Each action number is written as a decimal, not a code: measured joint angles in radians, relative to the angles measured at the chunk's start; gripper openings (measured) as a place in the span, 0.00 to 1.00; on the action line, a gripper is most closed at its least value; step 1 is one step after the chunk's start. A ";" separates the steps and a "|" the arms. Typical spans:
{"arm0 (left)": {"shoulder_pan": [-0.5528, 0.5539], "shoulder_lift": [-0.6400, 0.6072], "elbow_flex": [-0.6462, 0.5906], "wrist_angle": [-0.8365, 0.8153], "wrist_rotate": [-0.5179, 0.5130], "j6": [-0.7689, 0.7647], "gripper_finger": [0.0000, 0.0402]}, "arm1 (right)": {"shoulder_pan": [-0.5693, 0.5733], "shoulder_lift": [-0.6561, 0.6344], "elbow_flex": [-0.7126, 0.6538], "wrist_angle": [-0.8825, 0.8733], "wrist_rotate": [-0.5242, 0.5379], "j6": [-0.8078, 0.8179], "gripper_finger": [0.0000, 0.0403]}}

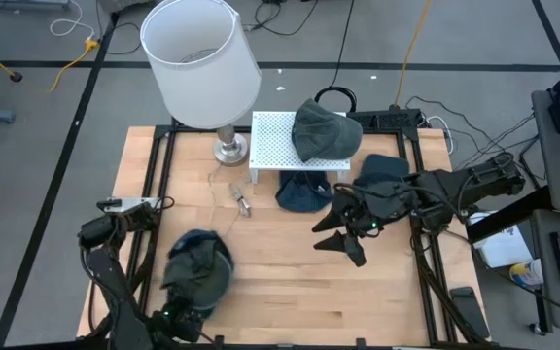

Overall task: Pick & Place hat
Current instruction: Stack the gray cap on the gray caps on the shelf

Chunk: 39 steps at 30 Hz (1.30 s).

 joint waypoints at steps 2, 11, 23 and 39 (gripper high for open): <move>0.021 -0.009 0.030 -0.007 -0.045 -0.038 0.02 | 0.002 0.000 0.000 0.005 -0.001 0.003 0.53; 0.118 -0.121 0.102 -0.012 -0.205 -0.205 0.02 | 0.002 -0.010 0.000 -0.008 -0.004 -0.130 0.53; 0.242 -0.305 0.113 0.240 -0.500 -0.327 0.02 | 0.000 -0.018 0.000 -0.016 -0.088 -0.225 0.53; 0.339 -0.339 0.113 1.003 -0.610 0.228 0.02 | 0.001 -0.046 0.000 0.060 -0.362 -0.056 0.53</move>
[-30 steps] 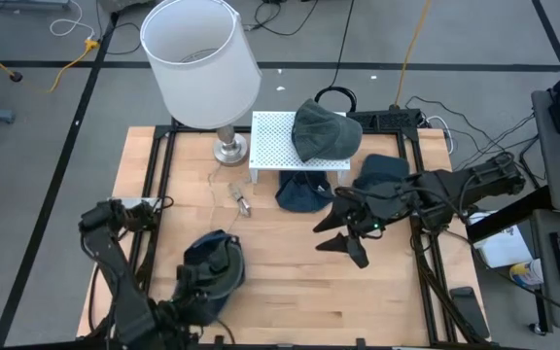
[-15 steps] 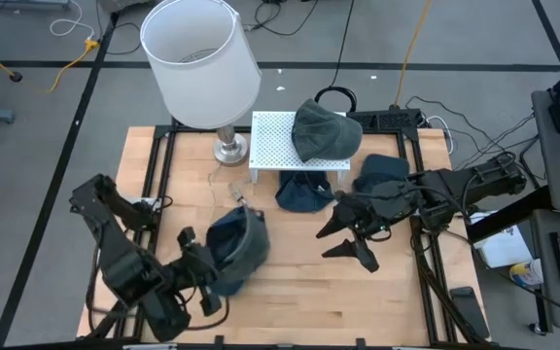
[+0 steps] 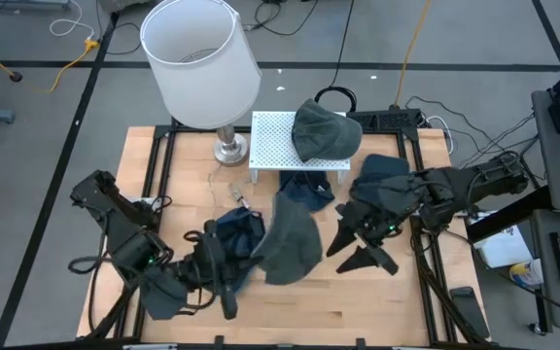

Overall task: Pick & Place hat
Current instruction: Stack the gray cap on the gray caps on the shelf

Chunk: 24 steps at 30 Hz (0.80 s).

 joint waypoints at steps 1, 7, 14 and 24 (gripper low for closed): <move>0.003 0.000 0.000 0.036 -0.016 0.038 0.02 | 0.001 -0.009 0.000 0.014 -0.013 0.021 0.53; 0.003 0.000 0.000 0.216 -0.143 0.275 0.02 | 0.002 -0.081 0.000 0.122 0.016 0.120 0.53; 0.005 0.000 0.000 0.389 -0.376 0.594 0.02 | 0.001 -0.163 0.000 0.147 0.332 0.135 0.53; 0.057 0.000 0.000 0.704 -0.330 1.128 0.02 | -0.020 -0.156 0.000 0.175 0.837 0.077 0.53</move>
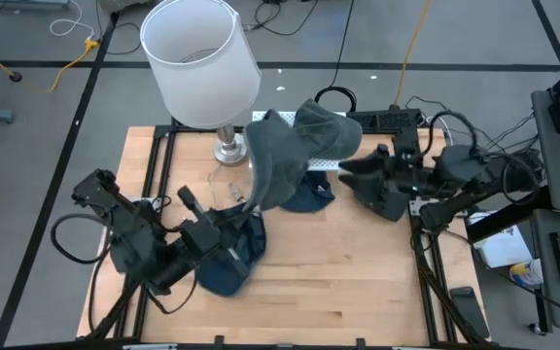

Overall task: Pick & Place hat
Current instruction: Stack the gray cap on the gray caps on the shelf

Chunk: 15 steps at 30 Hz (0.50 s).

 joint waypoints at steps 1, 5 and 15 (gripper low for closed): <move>0.007 0.000 0.000 0.037 0.030 0.051 0.02 | -0.011 0.004 0.000 -0.004 0.023 0.003 0.53; 0.031 0.000 0.000 0.169 0.148 0.255 0.02 | -0.059 0.008 0.000 0.004 0.048 -0.009 0.53; 0.067 0.000 0.000 0.221 0.252 0.389 0.02 | -0.106 0.019 0.000 0.055 0.018 -0.043 0.53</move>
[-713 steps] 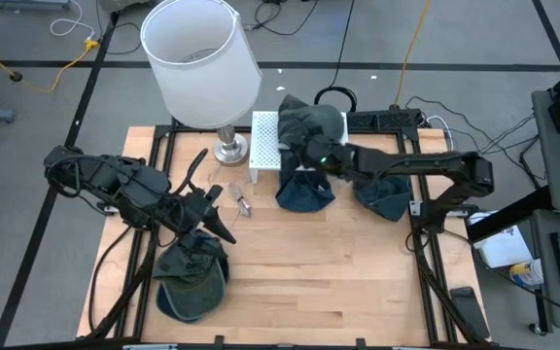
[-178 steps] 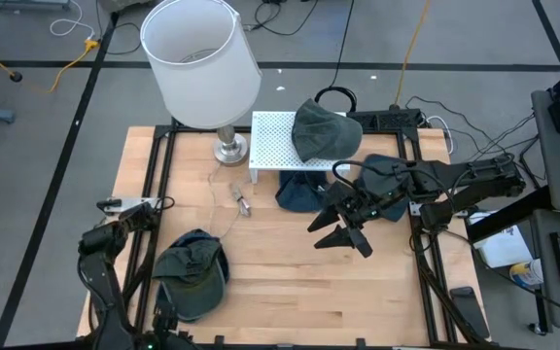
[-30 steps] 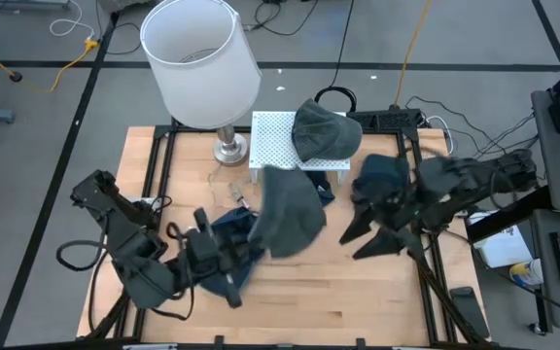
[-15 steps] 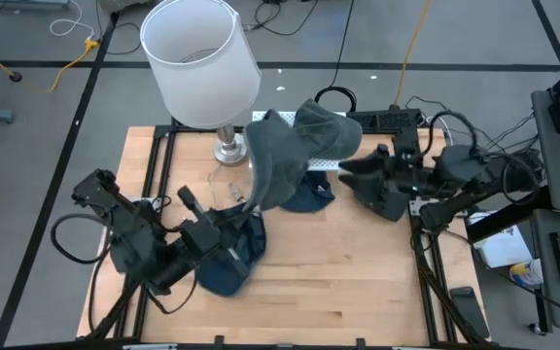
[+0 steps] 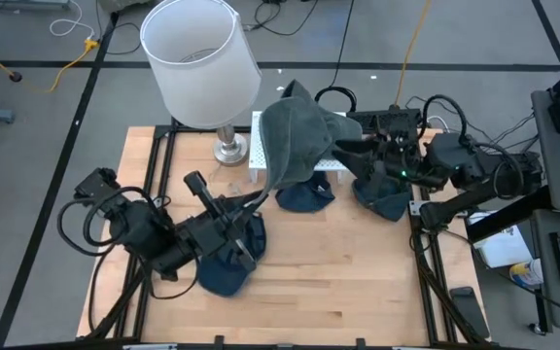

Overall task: Pick & Place hat
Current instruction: Stack the gray cap on the gray caps on the shelf

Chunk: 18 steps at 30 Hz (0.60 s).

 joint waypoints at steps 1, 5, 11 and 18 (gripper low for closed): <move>0.003 0.000 0.000 0.000 0.020 0.000 0.02 | 0.001 0.005 0.000 0.010 -0.001 -0.005 0.53; 0.011 0.000 0.000 0.000 0.045 -0.010 0.02 | -0.001 0.018 0.000 0.026 0.000 -0.019 0.53; 0.007 0.000 0.000 -0.001 0.060 -0.028 0.02 | 0.001 0.020 0.000 0.036 0.001 -0.055 0.53; -0.004 0.000 0.000 -0.001 0.055 -0.035 0.02 | 0.001 0.018 0.000 0.035 -0.003 -0.080 0.43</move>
